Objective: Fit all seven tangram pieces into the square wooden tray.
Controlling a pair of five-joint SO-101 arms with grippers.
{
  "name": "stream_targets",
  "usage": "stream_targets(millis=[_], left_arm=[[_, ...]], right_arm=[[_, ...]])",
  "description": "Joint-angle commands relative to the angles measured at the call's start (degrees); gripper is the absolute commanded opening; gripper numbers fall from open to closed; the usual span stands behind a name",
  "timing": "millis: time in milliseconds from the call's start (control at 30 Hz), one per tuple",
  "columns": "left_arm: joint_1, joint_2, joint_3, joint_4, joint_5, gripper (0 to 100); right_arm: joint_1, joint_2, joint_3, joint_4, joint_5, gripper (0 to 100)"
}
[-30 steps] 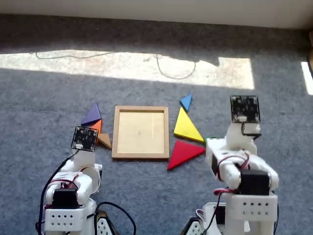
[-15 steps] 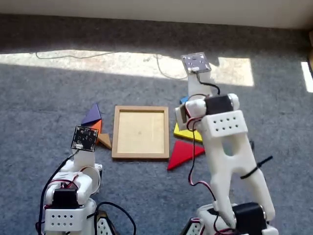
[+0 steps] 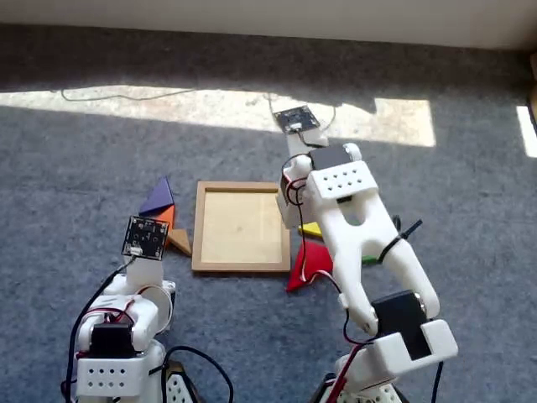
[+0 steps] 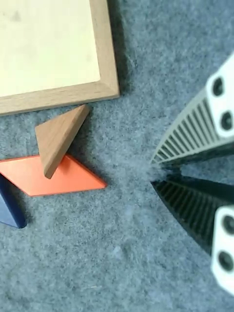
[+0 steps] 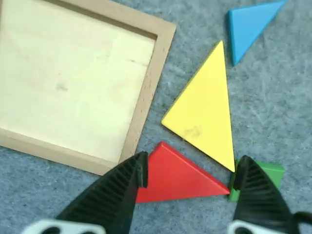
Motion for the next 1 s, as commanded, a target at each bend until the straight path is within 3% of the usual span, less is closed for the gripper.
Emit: stream_targets(millis=[0,467,967], left_arm=[[0.5,-0.4,1.2,0.2,-0.3,1],[0.5,-0.4,1.2,0.2,-0.3,1],[0.5,-0.4,1.2,0.2,-0.3,1]], right_arm=[[-1.2,1.1,-3.8,-5.1,-0.1,28.9],[2.2,10.2,-3.6,-11.0,7.9,28.9],[2.0,10.8,0.0,-15.6,8.4,28.9]])
